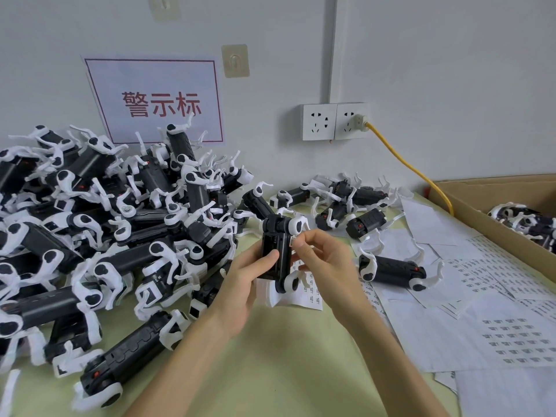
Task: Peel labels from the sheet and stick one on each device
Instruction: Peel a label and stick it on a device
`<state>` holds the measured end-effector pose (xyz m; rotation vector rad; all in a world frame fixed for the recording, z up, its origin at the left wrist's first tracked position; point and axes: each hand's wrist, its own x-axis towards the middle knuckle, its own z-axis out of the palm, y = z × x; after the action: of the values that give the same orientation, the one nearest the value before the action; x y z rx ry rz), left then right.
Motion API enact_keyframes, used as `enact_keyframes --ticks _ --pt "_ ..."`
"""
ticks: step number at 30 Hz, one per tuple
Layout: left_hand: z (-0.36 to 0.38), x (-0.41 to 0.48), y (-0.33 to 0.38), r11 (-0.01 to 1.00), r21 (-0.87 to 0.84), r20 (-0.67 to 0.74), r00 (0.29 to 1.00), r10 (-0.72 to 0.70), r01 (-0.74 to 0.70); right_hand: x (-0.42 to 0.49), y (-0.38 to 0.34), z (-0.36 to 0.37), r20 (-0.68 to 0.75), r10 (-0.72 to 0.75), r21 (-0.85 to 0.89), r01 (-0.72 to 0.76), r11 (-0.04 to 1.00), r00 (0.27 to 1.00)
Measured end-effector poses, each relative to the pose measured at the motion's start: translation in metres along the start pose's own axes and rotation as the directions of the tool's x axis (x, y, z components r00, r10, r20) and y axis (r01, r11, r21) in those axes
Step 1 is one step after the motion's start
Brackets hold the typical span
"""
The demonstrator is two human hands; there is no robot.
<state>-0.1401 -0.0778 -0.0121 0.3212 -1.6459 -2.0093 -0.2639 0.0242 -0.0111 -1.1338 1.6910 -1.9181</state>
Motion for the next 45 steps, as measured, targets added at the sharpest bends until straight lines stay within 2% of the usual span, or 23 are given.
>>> enact_keyframes --ticks 30,40,45 --pt "0.0046 -0.0016 -0.0008 0.998 0.013 -0.023 0.998 0.056 -0.056 0.0002 -0.0002 0.0013 -0.028 -0.016 0.0 0.016 1.0 0.999" --pt "0.007 -0.0027 -0.0043 0.991 0.073 -0.054 0.992 0.118 -0.114 -0.0004 -0.0004 0.0027 -0.058 0.045 0.094 -0.039 0.995 0.997" --pt "0.0076 -0.0038 -0.0021 0.997 -0.011 -0.041 0.996 0.08 -0.081 -0.001 -0.0029 0.0025 -0.043 0.136 0.203 -0.125 0.971 0.99"
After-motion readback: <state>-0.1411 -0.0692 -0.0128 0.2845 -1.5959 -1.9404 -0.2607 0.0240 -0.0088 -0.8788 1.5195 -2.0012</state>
